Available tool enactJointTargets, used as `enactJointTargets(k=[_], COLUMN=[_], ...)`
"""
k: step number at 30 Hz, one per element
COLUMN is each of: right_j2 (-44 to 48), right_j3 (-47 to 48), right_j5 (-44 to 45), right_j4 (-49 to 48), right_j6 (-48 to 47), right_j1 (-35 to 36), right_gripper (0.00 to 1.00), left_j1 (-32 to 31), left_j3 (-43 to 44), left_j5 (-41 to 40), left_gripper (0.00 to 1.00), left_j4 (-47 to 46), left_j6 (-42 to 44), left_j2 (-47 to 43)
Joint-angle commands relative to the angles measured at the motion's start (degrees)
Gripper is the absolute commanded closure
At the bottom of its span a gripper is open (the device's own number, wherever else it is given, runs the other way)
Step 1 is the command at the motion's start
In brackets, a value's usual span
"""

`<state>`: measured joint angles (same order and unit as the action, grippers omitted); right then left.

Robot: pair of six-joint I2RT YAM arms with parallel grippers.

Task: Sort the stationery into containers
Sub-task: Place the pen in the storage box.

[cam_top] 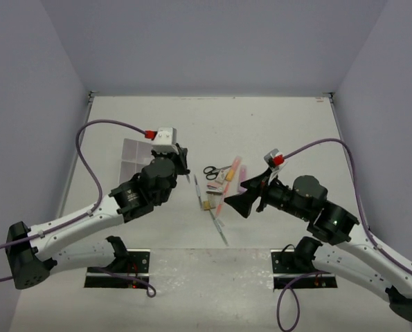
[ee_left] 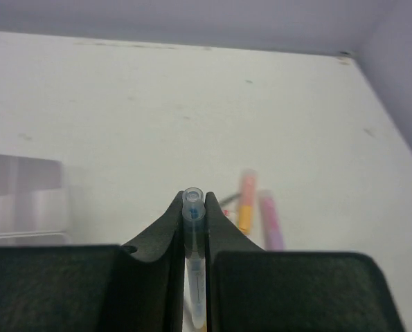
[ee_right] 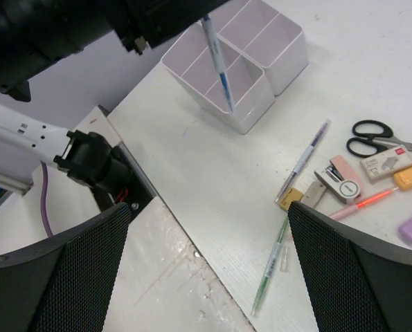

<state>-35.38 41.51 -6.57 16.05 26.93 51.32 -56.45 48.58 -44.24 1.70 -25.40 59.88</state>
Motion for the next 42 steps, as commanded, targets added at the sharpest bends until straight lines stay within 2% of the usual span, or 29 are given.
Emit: enactJointTargets(k=[1, 3, 6, 8, 9, 15, 22, 28, 30, 34, 40, 41, 42], right_j2=[4.9, 6.57, 7.69, 7.96, 7.96, 7.92, 6.91, 6.66, 7.08, 7.05, 6.92, 7.16, 7.37], right_j3=[-0.8, -1.37, -2.52, -3.54, -3.7, -3.68, -3.34, -3.55, -3.63, -3.77, -4.07, -4.07, -4.13], right_j5=[5.56, 5.63, 5.14, 5.07, 4.99, 2.83, 2.12, 2.17, 2.09, 2.06, 2.34, 2.15, 2.03], right_j4=[2.42, 3.19, 3.11, 3.11, 3.11, 2.98, 2.15, 2.23, 2.15, 2.03, 1.97, 1.97, 1.91], right_j6=[-0.82, -1.08, -1.14, -1.27, -1.5, -2.01, -2.84, -2.84, -2.85, -2.93, -2.75, -2.69, -2.61], right_j1=[0.03, 0.07, 0.04, 0.1, 0.1, 0.05, 0.07, 0.01, 0.01, 0.04, 0.01, 0.01, 0.07], right_gripper=[0.01, 0.01, 0.01, 0.01, 0.01, 0.01, 0.01, 0.01, 0.01, 0.01, 0.01, 0.01, 0.01], left_j1=[4.35, 10.02, 18.78, 23.07, 24.4, 35.4, 36.7, 37.32, 38.27, 38.69, 38.69, 38.69, 38.69], left_j3=[0.15, -0.49, 1.24, 2.12, 1.82, -0.42, -3.68, -5.87, -7.46, -7.8, -7.68, -7.06, -6.33], left_j5=[-22.93, -30.75, -29.83, -29.24, -29.16, -16.82, -12.48, -12.71, -12.61, -12.02, -14.61, -15.73, -16.81], left_gripper=[1.0, 1.0, 1.0, 1.0, 1.0, 1.0, 1.0, 1.0, 0.97, 0.95, 0.95, 0.94, 0.87], left_j4=[-6.07, -12.89, -12.8, -16.27, -18.59, -30.51, -40.33, -42.75, -44.38, -41.28, -30.39, -26.97, -23.92], left_j6=[10.71, 14.0, 12.68, 12.51, 15.34, 19.65, 23.11, 22.47, 21.1, 18.5, 7.8, 5.19, 3.0], left_j2=[2.65, 5.31, 7.57, 8.33, 8.72, 9.16, 12.64, 15.39, 16.08, 17.92, 18.43, 18.37, 18.29])
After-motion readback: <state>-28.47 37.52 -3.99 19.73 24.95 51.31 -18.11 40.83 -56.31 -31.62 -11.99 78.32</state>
